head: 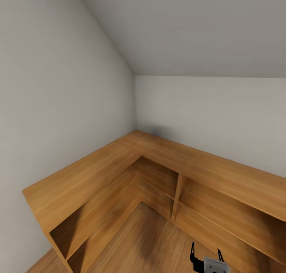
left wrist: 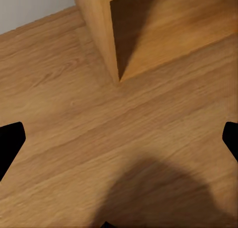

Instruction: In the bedroom, organize the workspace by keeping the computer under the desk, ensuring the monitor is on the desk, placing the keyboard on the desk next to the monitor, placing the mouse on the desk next to the keyboard, moving the folder from the swivel chair onto the desk next to the mouse, stacking the notebook on top of the folder with the pen on top of the notebook, and positioning the swivel chair next to the desk.

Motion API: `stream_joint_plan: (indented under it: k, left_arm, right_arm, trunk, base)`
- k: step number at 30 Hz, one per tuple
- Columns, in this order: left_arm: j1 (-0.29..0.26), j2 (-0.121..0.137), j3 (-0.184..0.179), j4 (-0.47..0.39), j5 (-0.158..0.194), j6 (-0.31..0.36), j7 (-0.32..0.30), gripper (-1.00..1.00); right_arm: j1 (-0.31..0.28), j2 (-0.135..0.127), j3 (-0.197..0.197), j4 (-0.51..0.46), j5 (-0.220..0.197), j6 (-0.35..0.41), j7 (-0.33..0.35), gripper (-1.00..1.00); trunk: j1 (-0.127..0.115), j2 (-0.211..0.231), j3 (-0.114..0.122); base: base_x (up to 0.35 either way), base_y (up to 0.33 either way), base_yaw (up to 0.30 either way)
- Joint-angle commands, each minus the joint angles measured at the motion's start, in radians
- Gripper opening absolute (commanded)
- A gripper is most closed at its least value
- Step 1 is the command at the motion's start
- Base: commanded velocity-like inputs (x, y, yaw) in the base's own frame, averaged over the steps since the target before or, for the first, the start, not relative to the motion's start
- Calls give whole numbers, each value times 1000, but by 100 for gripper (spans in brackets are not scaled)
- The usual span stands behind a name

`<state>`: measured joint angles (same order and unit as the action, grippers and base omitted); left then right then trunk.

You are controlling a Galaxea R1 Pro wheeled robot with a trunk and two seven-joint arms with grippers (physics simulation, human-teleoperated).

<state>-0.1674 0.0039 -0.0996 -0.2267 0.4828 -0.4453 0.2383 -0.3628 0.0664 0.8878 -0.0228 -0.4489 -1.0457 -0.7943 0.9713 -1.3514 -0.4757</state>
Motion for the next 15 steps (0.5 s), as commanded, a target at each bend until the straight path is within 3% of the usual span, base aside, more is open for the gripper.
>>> stream_joint_plan:
  k: [1,5,7,9,15]
  left_arm:
    - [-1,1,-9,43,2,-4,8,100]
    - [-1,2,-9,148,-12,-6,1,100]
    - [3,10,-8,181,-37,-15,-16,100]
    - [72,27,-8,198,-62,-137,-31,100]
    - [138,35,-8,203,-70,-363,-72,100]
  right_arm:
    - [0,-2,9,6,-6,-2,-6,100]
    - [38,-7,8,29,-5,-2,2,100]
    - [113,-15,9,38,-3,-2,24,100]
    - [175,-28,12,40,-1,-2,74,100]
    - [203,-29,15,40,29,-2,125,100]
  trunk:
    - [0,-1,-1]
    - [0,-1,-1]
    - [0,-1,-1]
    - [0,-1,-1]
    - [0,-1,-1]
  base:
    - [0,0,-273]
    - [0,0,-273]
    - [0,0,-273]
    - [0,0,-273]
    - [0,0,-273]
